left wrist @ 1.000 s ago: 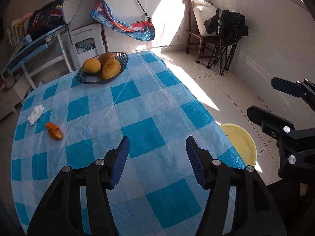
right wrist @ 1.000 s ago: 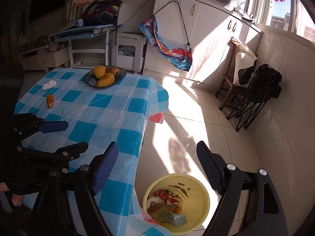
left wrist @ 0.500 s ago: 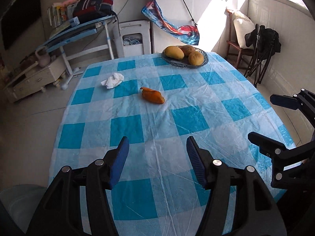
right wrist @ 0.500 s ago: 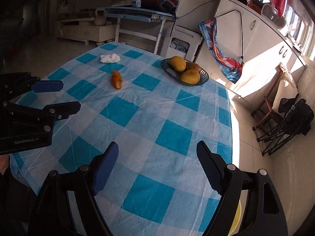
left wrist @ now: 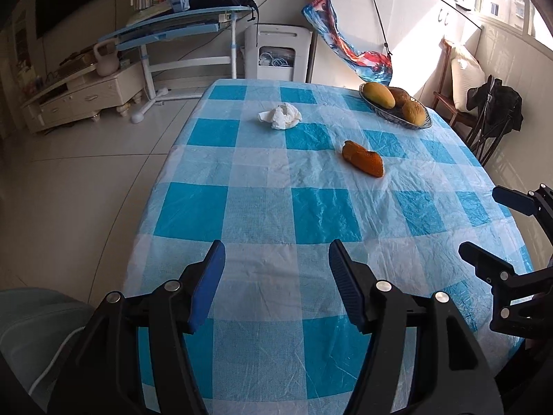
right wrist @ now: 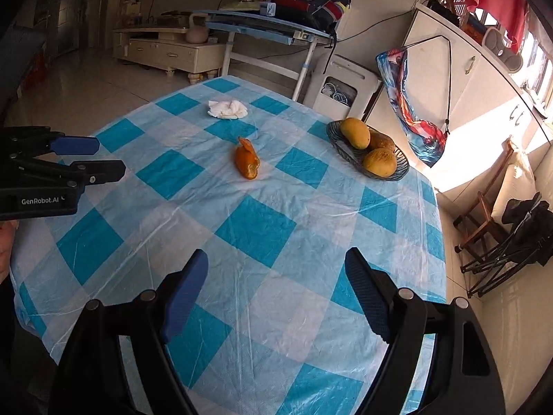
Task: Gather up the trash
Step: 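Move both tools back over the table toward the orange peel, then grasp the orange peel with the right gripper and lift it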
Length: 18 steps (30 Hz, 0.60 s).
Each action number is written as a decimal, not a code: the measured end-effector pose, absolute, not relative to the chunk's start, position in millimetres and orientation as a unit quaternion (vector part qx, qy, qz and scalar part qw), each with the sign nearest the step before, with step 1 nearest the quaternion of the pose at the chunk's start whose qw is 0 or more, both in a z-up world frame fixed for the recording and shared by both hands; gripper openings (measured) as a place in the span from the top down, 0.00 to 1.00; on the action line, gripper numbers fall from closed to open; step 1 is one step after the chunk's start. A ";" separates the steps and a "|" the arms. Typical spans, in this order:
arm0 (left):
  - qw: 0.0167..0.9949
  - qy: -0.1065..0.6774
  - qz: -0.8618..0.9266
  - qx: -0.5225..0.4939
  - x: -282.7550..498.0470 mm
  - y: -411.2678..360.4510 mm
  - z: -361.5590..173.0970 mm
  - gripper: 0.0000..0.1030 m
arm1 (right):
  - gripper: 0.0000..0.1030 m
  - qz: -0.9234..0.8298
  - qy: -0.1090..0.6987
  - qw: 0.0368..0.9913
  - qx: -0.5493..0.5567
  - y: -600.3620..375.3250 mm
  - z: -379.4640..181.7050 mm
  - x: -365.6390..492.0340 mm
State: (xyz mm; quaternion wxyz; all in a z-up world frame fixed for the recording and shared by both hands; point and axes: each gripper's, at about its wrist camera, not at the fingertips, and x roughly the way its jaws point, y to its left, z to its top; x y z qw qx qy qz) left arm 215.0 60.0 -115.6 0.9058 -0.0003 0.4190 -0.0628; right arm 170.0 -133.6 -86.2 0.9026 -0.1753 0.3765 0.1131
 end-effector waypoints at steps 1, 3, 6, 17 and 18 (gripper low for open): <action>0.905 0.421 -0.061 -0.003 216.2 62.8 -116.9 0.41 | 0.24 0.116 0.375 0.903 -0.176 -131.1 -87.2 171.9; 0.904 0.423 -0.058 -0.009 218.9 66.9 -117.4 0.41 | 0.24 0.125 0.377 0.900 -0.176 -127.6 -89.9 176.4; 0.905 0.422 -0.057 -0.015 226.3 71.5 -112.4 0.41 | 0.24 0.134 0.380 0.898 -0.179 -124.9 -91.6 186.9; 0.915 0.399 -0.053 0.014 263.3 79.0 -88.4 0.36 | 0.28 0.147 0.385 0.895 -0.173 -97.8 -100.2 256.7; 0.915 0.400 -0.051 0.012 265.6 81.4 -90.3 0.36 | 0.29 0.146 0.386 0.895 -0.168 -96.2 -100.9 263.5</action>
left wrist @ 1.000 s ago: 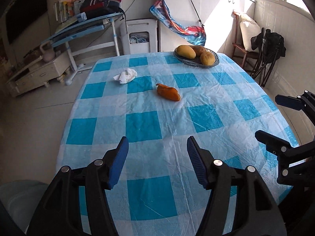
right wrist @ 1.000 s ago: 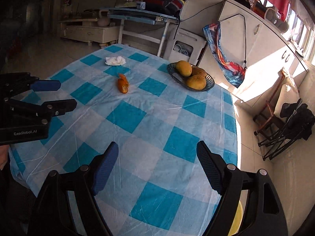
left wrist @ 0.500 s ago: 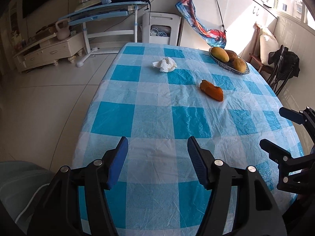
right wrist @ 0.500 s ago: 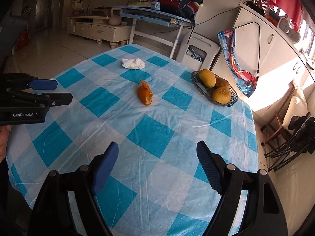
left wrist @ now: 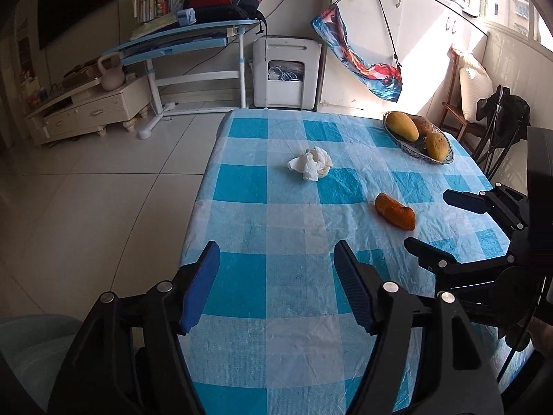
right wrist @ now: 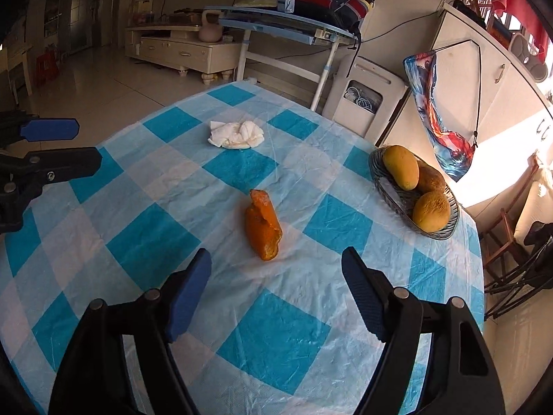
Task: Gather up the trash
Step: 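Grasp the orange peel with the right gripper and lift it, then grasp the white tissue with the left gripper while the right gripper holds the peel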
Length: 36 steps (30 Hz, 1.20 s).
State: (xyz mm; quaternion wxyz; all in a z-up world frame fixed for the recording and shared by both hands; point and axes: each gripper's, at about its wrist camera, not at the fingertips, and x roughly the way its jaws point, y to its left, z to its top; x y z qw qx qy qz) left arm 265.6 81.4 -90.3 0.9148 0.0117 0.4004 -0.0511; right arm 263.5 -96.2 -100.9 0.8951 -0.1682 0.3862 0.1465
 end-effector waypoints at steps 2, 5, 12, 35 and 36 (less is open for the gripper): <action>0.913 0.406 -0.048 0.006 268.8 83.7 -96.0 0.36 | 0.29 0.147 0.389 0.895 -0.162 -92.7 -101.7 275.7; 0.909 0.414 -0.046 0.007 271.6 84.2 -104.4 0.36 | 0.32 0.150 0.394 0.892 -0.165 -86.2 -104.1 289.8; 0.910 0.413 -0.044 0.004 279.6 87.0 -103.7 0.35 | 0.70 0.177 0.423 0.876 -0.148 -82.1 -113.0 302.7; 0.905 0.416 -0.062 0.058 397.7 5.9 -122.3 0.35 | 0.80 0.175 0.436 0.874 -0.125 -126.6 -112.1 203.4; 0.905 0.417 -0.063 0.060 400.4 3.4 -122.9 0.35 | 0.80 0.177 0.435 0.874 -0.126 -127.1 -112.3 202.4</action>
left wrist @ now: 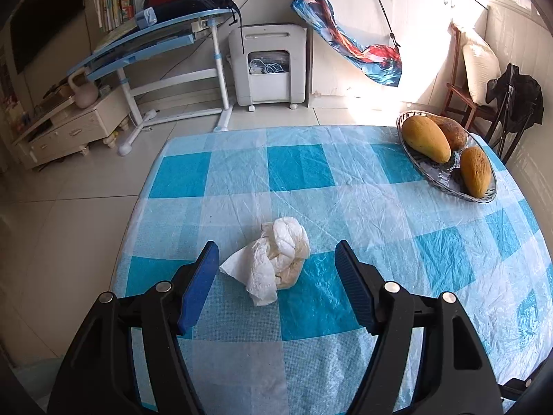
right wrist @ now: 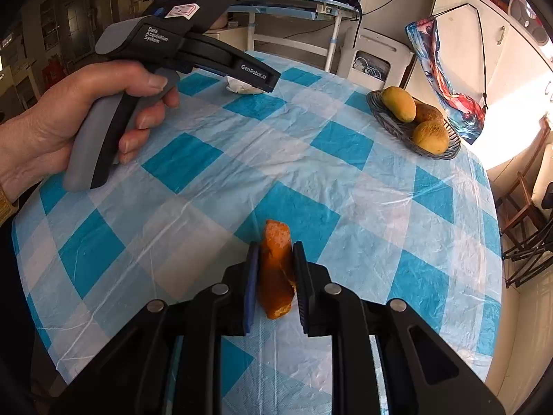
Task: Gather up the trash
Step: 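Grasp the white tissue with the left gripper while the right gripper holds the peel, then carry the tissue with the left gripper to the basin while the right gripper drops the peel in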
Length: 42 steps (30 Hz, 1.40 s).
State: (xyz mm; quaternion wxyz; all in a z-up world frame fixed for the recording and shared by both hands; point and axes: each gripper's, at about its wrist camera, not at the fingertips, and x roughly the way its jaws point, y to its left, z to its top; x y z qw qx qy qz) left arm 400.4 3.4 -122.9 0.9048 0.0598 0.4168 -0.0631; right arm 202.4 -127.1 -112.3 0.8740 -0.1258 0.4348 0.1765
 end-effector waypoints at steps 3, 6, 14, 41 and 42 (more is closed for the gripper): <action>0.900 0.427 -0.068 0.056 408.2 0.5 -126.8 0.44 | 0.80 0.179 0.434 0.874 -0.126 -127.7 -112.6 201.5; 0.894 0.439 -0.073 0.052 410.7 2.3 -130.3 0.72 | 0.79 0.180 0.434 0.874 -0.125 -128.4 -112.7 201.8; 0.899 0.427 -0.096 0.028 357.9 5.1 -117.4 0.78 | 0.80 0.175 0.420 0.880 -0.137 -129.2 -107.8 194.9; 0.885 0.370 -0.279 0.039 207.6 -210.5 -48.8 0.78 | 0.80 0.027 0.421 0.884 -0.201 -307.7 -59.4 138.4; 0.883 0.371 -0.284 0.042 206.1 -221.1 -48.9 0.78 | 0.80 0.024 0.426 0.883 -0.197 -318.6 -60.8 138.3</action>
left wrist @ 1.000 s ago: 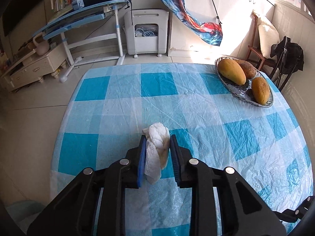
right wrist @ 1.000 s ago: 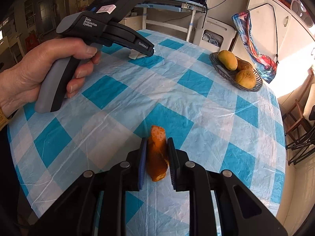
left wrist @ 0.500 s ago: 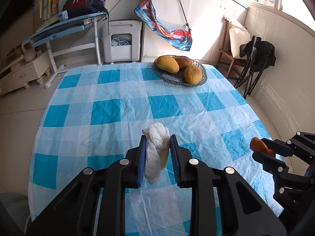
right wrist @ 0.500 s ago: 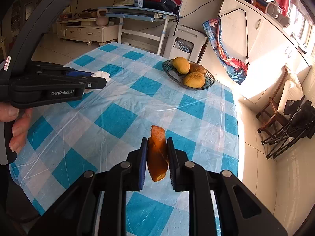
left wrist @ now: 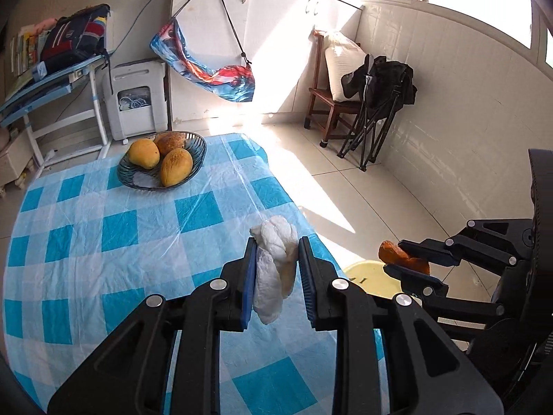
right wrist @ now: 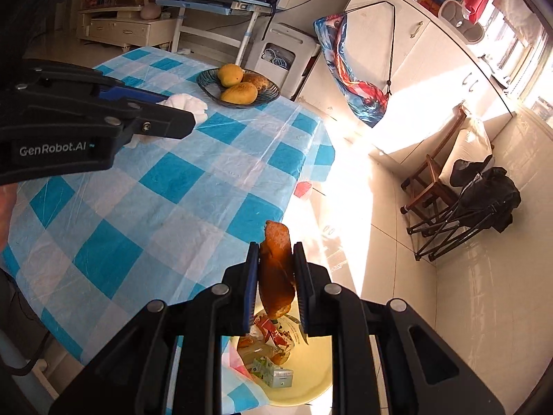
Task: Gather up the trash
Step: 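Carry the tissue with the left gripper to the basin while the right gripper drops the peel in, then open the left gripper to drop the white tissue into the basin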
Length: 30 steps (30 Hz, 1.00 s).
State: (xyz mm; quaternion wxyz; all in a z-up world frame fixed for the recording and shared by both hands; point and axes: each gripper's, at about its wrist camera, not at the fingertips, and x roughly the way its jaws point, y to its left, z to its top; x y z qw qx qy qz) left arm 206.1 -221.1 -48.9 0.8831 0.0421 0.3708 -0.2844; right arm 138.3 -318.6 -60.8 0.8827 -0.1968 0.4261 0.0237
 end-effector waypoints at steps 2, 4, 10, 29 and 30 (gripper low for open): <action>0.878 0.373 -0.294 0.050 203.6 -242.2 -51.1 0.77 | 0.80 0.021 0.433 0.884 -0.175 -340.8 -60.1 140.0; 0.874 0.376 -0.303 0.058 201.7 -260.2 -54.6 0.78 | 0.80 0.011 0.438 0.880 -0.184 -357.7 -63.1 141.1; 0.861 0.389 -0.318 0.075 198.3 -301.9 -66.6 0.77 | 0.80 0.006 0.469 0.870 -0.152 -408.7 -94.8 133.2; 0.817 0.437 -0.353 0.130 183.6 -397.8 -115.2 0.77 | 0.56 -0.071 0.477 0.876 -0.002 -482.9 -171.7 101.5; 0.812 0.443 -0.356 0.131 183.4 -402.9 -118.2 0.77 | 0.55 -0.077 0.473 0.878 0.001 -487.2 -170.7 97.4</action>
